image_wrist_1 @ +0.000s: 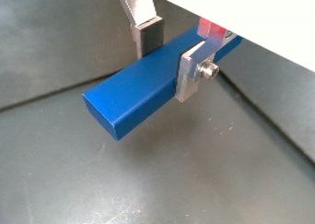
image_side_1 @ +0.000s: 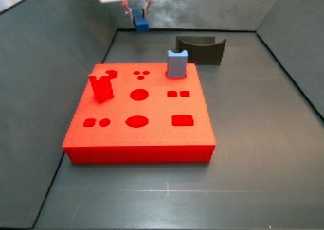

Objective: Pick up the rectangle object. Move up. Place the rectangle object on the fixture. Regrasp the rectangle object. Move to above the board. Insert the rectangle object.
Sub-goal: Place the rectangle object on the fixture.

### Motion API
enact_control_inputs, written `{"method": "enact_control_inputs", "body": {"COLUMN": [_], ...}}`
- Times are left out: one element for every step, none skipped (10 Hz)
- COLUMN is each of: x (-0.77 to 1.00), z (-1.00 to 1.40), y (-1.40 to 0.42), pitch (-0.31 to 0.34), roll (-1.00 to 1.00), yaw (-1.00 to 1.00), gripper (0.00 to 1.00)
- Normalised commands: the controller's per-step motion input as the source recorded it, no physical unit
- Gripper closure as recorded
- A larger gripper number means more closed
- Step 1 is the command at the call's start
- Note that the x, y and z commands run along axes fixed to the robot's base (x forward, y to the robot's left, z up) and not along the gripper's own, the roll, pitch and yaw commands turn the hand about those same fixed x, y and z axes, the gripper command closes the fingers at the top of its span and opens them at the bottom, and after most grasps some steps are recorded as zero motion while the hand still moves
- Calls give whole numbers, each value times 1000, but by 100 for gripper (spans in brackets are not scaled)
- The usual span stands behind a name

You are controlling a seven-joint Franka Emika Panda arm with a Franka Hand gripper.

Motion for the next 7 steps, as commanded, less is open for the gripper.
{"method": "enact_control_inputs", "body": {"x": [-15, -18, -21, -25, -23, -16, -12], "z": [1000, 1000, 1000, 1000, 858, 690, 577], "y": [-2, -1, -1, 0, 2, 5, 6], "pitch": [22, 24, 28, 34, 39, 45, 53], "roll": [-1, 0, 0, 2, 2, 3, 2], "yaw": [-4, -5, -5, -7, -7, -8, -9], "gripper": [100, 100, 100, 100, 100, 100, 100]}}
